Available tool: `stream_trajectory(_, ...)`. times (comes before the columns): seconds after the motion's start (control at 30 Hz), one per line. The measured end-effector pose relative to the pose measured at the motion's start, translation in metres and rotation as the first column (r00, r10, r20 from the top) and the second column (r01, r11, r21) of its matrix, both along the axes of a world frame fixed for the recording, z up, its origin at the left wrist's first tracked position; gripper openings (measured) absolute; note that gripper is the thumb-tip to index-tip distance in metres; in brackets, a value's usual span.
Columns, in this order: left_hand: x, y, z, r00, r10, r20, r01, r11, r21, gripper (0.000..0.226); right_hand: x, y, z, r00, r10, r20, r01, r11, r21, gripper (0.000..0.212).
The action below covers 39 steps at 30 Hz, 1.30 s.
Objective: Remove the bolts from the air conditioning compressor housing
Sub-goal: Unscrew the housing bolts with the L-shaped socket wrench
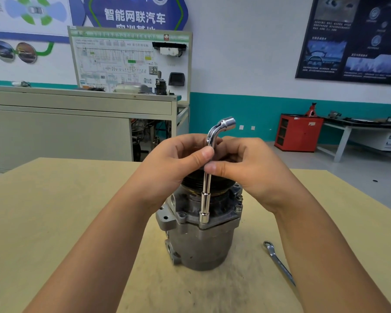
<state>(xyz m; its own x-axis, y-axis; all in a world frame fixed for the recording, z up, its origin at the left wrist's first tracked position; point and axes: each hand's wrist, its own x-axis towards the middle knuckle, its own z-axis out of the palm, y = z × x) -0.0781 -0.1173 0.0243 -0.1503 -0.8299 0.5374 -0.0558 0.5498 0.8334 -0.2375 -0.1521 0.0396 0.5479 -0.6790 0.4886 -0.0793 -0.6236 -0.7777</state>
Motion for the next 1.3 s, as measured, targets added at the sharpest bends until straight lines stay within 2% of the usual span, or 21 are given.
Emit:
stream_trajectory(0.13,0.0014,0.0012,0.0005,0.998,-0.019,0.058,0.021,0.999,-0.033,0.023,0.0,-0.0004,0.0002,0.999,-0.006,-0.034,0.006,1.0,-0.007,0.015)
stream_trajectory(0.37,0.0022,0.0006,-0.0001,0.999,-0.008,0.039,0.008,1.0,-0.006,0.022,-0.001,0.0005,0.0007,0.997,0.001,-0.083,-0.003,1.0,-0.019,0.014)
stream_trajectory(0.67,0.0025,0.0012,0.0006,0.999,0.012,0.032,-0.013,0.999,0.034,0.017,-0.0048,-0.0004,-0.0002,0.999,0.004,-0.054,-0.003,1.0,0.017,0.013)
stream_trajectory(0.77,-0.0006,0.0015,0.0012,0.999,0.033,0.026,-0.034,0.999,0.032,0.029,-0.0031,-0.0011,-0.0015,0.997,-0.028,-0.068,0.027,1.0,-0.005,0.021)
stream_trajectory(0.9,-0.0039,0.0018,0.0017,0.999,0.038,0.007,-0.038,0.999,0.014,0.036,-0.0023,-0.0034,-0.003,0.997,-0.043,-0.062,0.041,0.999,-0.034,0.021)
stream_trajectory(1.17,-0.004,0.0019,0.0003,0.999,0.047,-0.004,-0.047,0.999,0.007,0.034,-0.0035,-0.0074,-0.0061,0.998,-0.025,-0.051,0.024,0.999,-0.022,0.015)
stream_trajectory(1.3,-0.0024,0.0036,0.001,1.0,0.024,0.007,-0.024,1.0,0.012,0.028,-0.0029,-0.0053,-0.0047,0.999,-0.011,-0.046,0.011,1.0,-0.01,0.022)
